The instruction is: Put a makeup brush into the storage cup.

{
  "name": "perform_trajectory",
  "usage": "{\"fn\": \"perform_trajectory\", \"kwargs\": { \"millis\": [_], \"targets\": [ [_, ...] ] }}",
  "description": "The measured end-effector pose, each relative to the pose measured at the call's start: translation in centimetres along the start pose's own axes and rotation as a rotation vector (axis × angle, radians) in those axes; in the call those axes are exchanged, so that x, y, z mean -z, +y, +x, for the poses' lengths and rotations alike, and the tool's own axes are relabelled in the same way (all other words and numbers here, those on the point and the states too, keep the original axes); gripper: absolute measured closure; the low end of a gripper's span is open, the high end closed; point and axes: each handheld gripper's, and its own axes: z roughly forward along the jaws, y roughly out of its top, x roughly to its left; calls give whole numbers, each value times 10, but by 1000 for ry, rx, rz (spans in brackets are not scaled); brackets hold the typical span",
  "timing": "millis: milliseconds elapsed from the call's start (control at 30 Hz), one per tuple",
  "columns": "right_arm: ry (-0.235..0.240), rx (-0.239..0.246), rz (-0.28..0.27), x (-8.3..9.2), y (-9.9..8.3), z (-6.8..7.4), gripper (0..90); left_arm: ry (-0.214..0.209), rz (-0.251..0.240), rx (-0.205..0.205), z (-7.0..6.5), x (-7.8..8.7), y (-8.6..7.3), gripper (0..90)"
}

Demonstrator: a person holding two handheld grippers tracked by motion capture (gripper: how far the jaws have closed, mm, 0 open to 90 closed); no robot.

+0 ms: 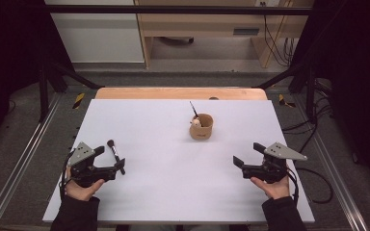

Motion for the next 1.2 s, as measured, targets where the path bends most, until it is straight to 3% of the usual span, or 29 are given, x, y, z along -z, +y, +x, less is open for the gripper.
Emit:
{"fn": "perform_trajectory", "kwargs": {
  "millis": [367,1200],
  "targets": [
    [-1,13,8,1,-3,0,70,12,3,4,0,-2,0,66],
    [-1,35,25,0,0,8,71,72,75,7,8,-18,9,74]
  ]
}}
